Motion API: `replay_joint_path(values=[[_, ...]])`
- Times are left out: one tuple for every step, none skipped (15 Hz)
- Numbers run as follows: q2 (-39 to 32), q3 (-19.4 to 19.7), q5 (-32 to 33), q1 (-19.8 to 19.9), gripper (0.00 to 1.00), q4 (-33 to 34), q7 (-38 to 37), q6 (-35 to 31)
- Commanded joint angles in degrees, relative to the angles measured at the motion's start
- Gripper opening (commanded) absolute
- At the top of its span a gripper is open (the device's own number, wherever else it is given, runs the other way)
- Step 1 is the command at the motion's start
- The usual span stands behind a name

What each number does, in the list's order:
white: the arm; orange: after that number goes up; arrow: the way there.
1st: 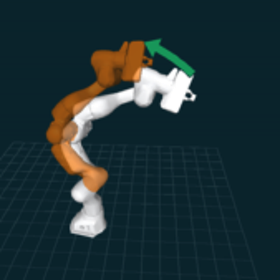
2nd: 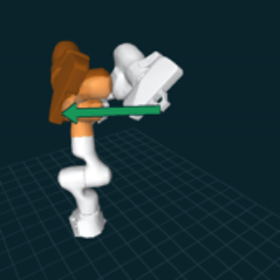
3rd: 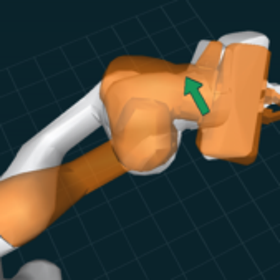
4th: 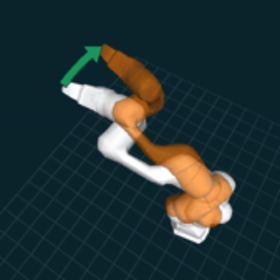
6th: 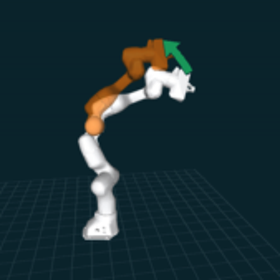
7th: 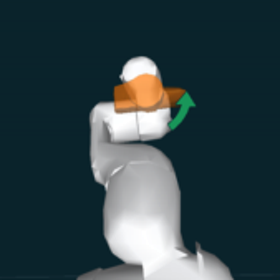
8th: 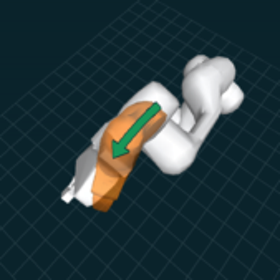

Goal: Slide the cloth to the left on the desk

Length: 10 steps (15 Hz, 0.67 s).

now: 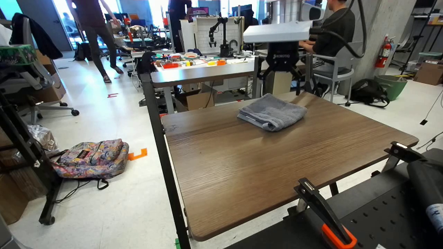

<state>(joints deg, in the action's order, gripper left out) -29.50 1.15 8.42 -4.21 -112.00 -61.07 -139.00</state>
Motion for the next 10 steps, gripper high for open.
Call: replay_joint_path(values=[[-6.8,3.6,-0.5,-2.7,1.00,6.9,-1.4,-3.9],[-8.3,4.4,-0.8,-3.2,1.00,8.0,-2.1,-5.4],[-9.5,5.1,-1.1,-3.6,1.00,9.0,-2.8,-6.5],[-10.8,5.6,-1.4,-3.6,1.00,9.9,-3.0,-7.8],[-12.0,6.1,-1.9,-3.7,1.00,10.8,-3.4,-8.5],[-12.9,6.4,-2.3,-3.8,1.00,11.5,-3.7,-8.8],[-13.9,6.7,-2.7,-3.7,1.00,12.2,-3.6,-9.5],[-14.6,7.0,-2.9,-3.9,1.00,12.6,-3.7,-9.7],[-15.3,7.1,-3.3,-3.7,1.00,13.0,-3.6,-10.1],[-15.8,7.2,-3.7,-3.7,1.00,13.3,-3.6,-9.9]])
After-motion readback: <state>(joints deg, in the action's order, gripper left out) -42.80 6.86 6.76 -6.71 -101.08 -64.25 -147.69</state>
